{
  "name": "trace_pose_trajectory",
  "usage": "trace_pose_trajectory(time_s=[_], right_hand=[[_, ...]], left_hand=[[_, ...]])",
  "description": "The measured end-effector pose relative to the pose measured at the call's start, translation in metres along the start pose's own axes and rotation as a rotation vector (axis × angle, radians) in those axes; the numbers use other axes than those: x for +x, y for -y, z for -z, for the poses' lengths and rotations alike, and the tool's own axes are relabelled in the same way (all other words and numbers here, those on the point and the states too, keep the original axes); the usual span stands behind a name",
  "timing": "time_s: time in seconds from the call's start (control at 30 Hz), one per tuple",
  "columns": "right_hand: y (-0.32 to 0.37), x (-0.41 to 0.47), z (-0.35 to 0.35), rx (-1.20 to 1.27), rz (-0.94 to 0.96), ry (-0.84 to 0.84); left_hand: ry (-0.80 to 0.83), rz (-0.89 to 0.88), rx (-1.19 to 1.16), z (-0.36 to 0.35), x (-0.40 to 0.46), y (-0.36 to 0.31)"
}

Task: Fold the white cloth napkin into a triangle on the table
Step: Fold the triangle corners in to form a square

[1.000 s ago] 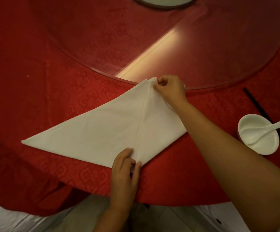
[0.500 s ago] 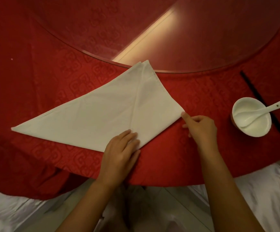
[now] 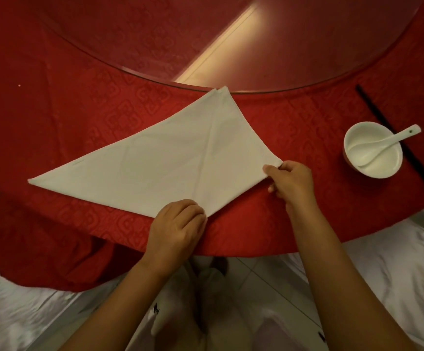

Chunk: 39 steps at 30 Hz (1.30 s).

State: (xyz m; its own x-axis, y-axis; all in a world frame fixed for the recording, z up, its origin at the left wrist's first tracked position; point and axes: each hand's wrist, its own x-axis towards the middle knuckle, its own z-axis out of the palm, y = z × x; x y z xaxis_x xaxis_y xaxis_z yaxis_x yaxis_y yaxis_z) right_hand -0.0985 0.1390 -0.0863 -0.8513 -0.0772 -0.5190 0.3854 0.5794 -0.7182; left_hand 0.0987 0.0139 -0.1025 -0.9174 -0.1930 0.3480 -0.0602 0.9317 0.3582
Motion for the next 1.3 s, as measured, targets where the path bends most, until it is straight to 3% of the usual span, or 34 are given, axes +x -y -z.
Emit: trace_pose_trajectory(time_s=[0.1,0.17,0.23,0.3,0.4,0.5,0.63,1.07,1.3], right_hand=[[-0.018,-0.024,0.020,-0.095,0.012,0.023],[-0.033,-0.040,0.029,-0.205,0.086,-0.048],[-0.042,-0.049,0.028,-0.417,0.282,-0.246],[-0.040,-0.050,0.017,-0.671,0.577,-0.297],[-0.033,-0.041,-0.009,-0.988,0.972,-0.056],[-0.035,-0.024,-0.029,-1.115,1.150,0.242],[-0.034,-0.002,-0.035,-1.169,1.197,0.356],[0.014,0.074,-0.034,-1.117,1.028,0.137],[0.017,0.061,-0.034,-1.079,1.029,0.042]], left_hand=[[0.051,-0.017,-0.041,0.003,-0.018,-0.011],[0.086,-0.011,-0.083,0.002,-0.029,-0.016],[0.127,0.047,-0.097,-0.002,-0.031,-0.018],[0.204,0.124,-0.062,-0.007,-0.021,-0.018],[0.351,0.227,0.070,-0.021,-0.002,-0.017],[0.464,0.277,0.185,-0.033,0.000,-0.016],[0.470,0.273,0.202,-0.039,-0.002,-0.014],[0.453,0.240,0.184,-0.040,0.000,-0.013],[0.456,0.258,0.172,-0.035,0.002,-0.017]])
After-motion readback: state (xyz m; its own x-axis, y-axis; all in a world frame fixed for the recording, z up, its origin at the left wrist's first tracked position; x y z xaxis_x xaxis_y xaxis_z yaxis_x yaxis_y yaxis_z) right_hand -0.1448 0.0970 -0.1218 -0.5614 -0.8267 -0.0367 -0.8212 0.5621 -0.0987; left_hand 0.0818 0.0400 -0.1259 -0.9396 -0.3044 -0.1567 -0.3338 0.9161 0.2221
